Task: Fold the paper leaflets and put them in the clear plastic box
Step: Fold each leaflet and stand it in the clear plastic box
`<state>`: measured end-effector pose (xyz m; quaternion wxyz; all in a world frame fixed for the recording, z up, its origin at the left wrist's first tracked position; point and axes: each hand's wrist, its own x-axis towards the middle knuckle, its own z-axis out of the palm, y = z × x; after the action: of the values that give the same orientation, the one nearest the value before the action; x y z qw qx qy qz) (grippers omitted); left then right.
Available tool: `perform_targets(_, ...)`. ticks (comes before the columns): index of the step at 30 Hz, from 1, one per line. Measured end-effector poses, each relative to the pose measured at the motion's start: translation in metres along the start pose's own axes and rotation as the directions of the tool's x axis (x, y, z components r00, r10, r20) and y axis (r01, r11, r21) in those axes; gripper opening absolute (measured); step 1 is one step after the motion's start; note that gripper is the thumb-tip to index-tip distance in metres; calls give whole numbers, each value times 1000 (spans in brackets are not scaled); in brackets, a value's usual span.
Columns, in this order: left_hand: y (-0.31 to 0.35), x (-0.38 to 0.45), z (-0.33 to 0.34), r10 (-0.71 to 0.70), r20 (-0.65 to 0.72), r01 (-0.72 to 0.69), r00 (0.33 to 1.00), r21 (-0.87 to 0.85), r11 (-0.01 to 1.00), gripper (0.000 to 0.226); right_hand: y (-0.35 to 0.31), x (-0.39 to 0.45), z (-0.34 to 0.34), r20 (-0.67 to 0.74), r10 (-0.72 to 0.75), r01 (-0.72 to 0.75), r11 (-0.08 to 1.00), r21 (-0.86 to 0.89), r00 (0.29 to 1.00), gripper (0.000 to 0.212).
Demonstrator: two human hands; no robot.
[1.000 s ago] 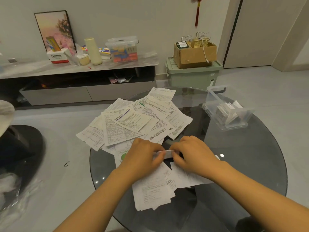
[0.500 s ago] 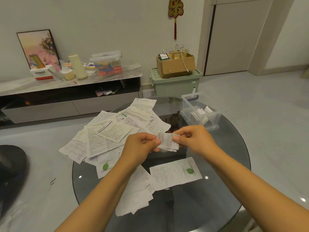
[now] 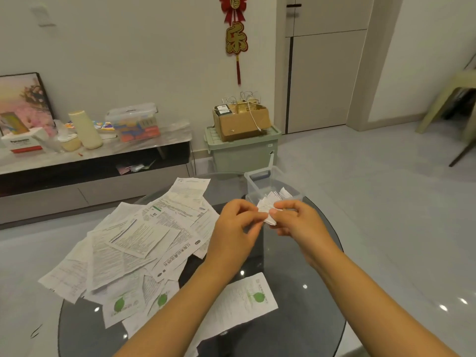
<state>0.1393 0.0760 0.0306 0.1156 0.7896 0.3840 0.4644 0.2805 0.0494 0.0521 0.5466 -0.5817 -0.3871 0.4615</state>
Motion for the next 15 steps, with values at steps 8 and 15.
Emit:
perform_targets(8, -6, 26, 19, -1, 116, 8, 993, -59, 998, 24, -7, 32, -21, -156, -246, 203, 948, -246, 957, 16)
perform_targets(15, -19, 70, 48, -57, 344, 20, 937, 110, 994, 43, -21, 70, -44, -160, -499, 318, 734, -600, 852, 25)
